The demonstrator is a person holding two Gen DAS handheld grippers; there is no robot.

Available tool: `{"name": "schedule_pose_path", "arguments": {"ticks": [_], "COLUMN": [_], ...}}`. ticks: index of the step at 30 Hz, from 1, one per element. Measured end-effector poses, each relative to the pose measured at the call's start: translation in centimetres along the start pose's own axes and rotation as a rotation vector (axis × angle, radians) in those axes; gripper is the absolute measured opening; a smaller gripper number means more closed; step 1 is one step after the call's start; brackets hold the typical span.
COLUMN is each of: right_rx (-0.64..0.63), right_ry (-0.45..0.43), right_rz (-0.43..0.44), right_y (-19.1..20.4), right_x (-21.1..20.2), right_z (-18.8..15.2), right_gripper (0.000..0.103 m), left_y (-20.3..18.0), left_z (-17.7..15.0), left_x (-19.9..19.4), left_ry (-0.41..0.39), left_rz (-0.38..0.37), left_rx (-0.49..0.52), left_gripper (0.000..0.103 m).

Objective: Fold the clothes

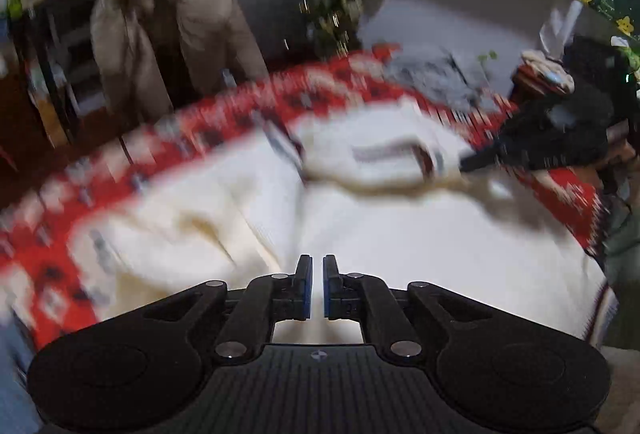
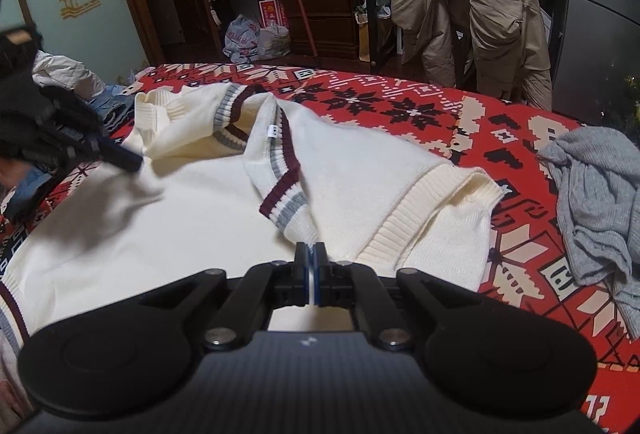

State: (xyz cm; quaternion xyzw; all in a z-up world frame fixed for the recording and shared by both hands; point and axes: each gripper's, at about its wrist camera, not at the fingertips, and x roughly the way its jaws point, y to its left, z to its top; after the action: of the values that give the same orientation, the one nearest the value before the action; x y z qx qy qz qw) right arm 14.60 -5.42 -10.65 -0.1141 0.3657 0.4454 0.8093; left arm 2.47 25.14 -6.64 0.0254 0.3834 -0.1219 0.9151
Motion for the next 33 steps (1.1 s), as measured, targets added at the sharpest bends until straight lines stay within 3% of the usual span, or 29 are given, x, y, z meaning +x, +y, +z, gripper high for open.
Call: {"name": "schedule_pose_path", "arguments": {"ticks": [5,10,16,18,19,21,26,28,30,32,33], "right_rx": [0.006,0.013,0.015,0.011,0.011,0.013,-0.031,-0.060,-0.121,-0.170,-0.188], "right_ry": [-0.008,-0.011,-0.015,-0.019,-0.024,-0.039,-0.046,-0.029,0.010,0.051,0.072], "right_rz": [0.001,0.000,0.000,0.000,-0.001,-0.004,-0.004,0.009,-0.018,-0.054,-0.076], "right_y": [-0.1,-0.2,-0.6,-0.6,-0.6,-0.6,0.0,0.5,1.2,1.8,2.0], "right_x": [0.2,0.2,0.1,0.1,0.0,-0.2,-0.3,0.2,1.2,2.3,2.8], "right_z": [0.2,0.1,0.4,0.5,0.6,0.8,0.8,0.8,0.7,0.7,0.7], "right_gripper": [0.002,0.002,0.002,0.003,0.004,0.010,0.032,0.032,0.030,0.001,0.001], "left_y": [2.6,2.9,2.0,1.9,2.0,2.2,2.7,2.9,3.0,3.4,3.5], "left_z": [3.7,5.0,4.6,4.4,4.3,4.3,4.2,4.3,4.5,4.9,5.0], "left_x": [0.2,3.6,5.2,5.8,5.9,6.2,6.4,6.0,5.6,5.3,5.1], "left_ry": [-0.064,0.013,0.067,0.090,0.088,0.085,0.069,0.054,0.036,0.021,0.014], "left_rz": [0.081,0.085,0.100,0.120,0.134,0.163,0.215,0.224,0.243,0.264,0.275], "left_rx": [0.057,0.142,0.255,0.277,0.274,0.268,0.242,0.225,0.214,0.202,0.196], "left_gripper": [0.009,0.027,0.032,0.029,0.018,0.006,0.005,0.005,0.005,0.004,0.004]}}
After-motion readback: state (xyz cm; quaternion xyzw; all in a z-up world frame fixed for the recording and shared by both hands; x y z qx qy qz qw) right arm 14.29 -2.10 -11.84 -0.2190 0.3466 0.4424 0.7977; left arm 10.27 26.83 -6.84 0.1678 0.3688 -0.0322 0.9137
